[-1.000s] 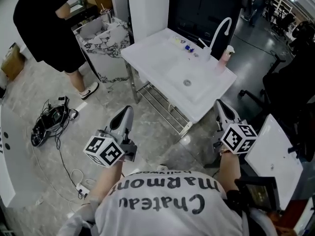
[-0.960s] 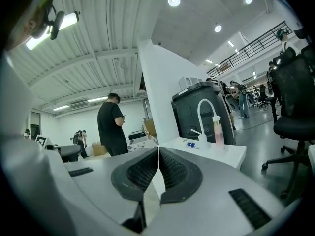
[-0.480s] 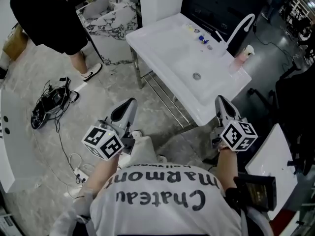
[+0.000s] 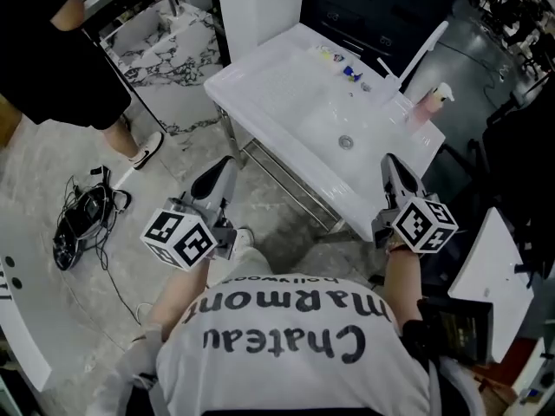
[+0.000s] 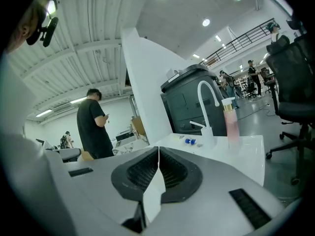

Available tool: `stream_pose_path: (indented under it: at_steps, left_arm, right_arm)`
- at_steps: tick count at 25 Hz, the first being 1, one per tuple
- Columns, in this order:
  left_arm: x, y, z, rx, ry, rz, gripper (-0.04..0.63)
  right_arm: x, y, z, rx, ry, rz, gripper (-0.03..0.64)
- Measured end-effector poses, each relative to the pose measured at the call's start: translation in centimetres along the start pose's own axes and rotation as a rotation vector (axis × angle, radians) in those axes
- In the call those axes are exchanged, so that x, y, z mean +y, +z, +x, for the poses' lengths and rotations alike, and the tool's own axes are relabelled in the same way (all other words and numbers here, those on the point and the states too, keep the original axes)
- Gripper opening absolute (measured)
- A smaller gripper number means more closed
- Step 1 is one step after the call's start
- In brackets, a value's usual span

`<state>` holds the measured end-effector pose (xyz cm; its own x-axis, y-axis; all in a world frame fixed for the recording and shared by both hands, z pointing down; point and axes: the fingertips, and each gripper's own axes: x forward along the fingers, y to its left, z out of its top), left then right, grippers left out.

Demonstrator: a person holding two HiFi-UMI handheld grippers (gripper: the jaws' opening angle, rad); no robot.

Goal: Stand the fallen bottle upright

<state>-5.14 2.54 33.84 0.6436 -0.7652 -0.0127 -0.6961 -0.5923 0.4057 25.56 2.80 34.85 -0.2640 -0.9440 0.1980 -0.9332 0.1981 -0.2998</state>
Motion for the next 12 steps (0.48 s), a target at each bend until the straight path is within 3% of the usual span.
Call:
stream_pose_path:
  at_steps: [4, 12]
  left_arm:
    - [4.3, 4.5, 2.4, -0.054, -0.06, -0.009, 0.014]
    - [12.5, 9.9, 5.1, 0.005, -0.114, 0.106, 0.014]
  right_arm:
    - [1.6, 2.1, 3.7, -0.048, -0.051, 0.002, 0.015]
    - [4.7, 5.9, 10.8, -0.133, -0.131, -0.014, 0.015]
